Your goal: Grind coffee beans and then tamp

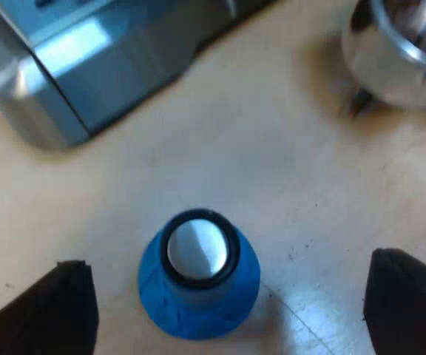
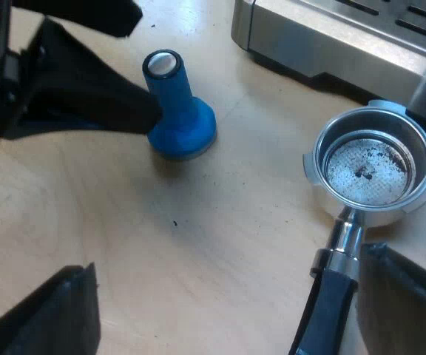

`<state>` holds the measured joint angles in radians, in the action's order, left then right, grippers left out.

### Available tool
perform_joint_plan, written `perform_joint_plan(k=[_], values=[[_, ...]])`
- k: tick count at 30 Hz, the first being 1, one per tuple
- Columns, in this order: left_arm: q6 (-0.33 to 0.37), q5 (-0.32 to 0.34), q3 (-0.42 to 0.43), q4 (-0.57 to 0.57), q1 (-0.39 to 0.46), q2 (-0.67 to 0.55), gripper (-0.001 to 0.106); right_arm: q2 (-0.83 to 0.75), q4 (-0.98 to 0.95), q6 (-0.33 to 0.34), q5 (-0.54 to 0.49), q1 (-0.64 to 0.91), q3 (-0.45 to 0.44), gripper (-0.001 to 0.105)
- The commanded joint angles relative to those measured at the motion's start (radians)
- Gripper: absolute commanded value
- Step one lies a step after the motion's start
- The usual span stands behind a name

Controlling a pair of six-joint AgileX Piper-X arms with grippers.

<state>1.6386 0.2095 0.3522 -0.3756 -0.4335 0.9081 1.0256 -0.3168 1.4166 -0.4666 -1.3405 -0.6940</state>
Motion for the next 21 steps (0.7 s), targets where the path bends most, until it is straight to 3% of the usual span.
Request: perform_joint_plan(k=[1, 5, 9, 21], values=[[0.003, -0.012, 0.002, 0.043, -0.005, 0.032, 0.079, -0.003, 0.007, 0.012, -0.008, -0.001, -0.001, 0.072], [0.003, 0.005, 0.002, 0.079, -0.005, 0.063, 0.079, -0.003, 0.007, 0.012, -0.008, -0.001, -0.001, 0.072], [0.022, 0.063, 0.002, 0.135, -0.005, 0.095, 0.079, -0.003, 0.007, 0.012, -0.008, -0.001, -0.001, 0.072], [0.033, 0.063, 0.002, 0.199, -0.005, 0.178, 0.079, -0.003, 0.007, 0.012, -0.008, -0.001, -0.001, 0.072]])
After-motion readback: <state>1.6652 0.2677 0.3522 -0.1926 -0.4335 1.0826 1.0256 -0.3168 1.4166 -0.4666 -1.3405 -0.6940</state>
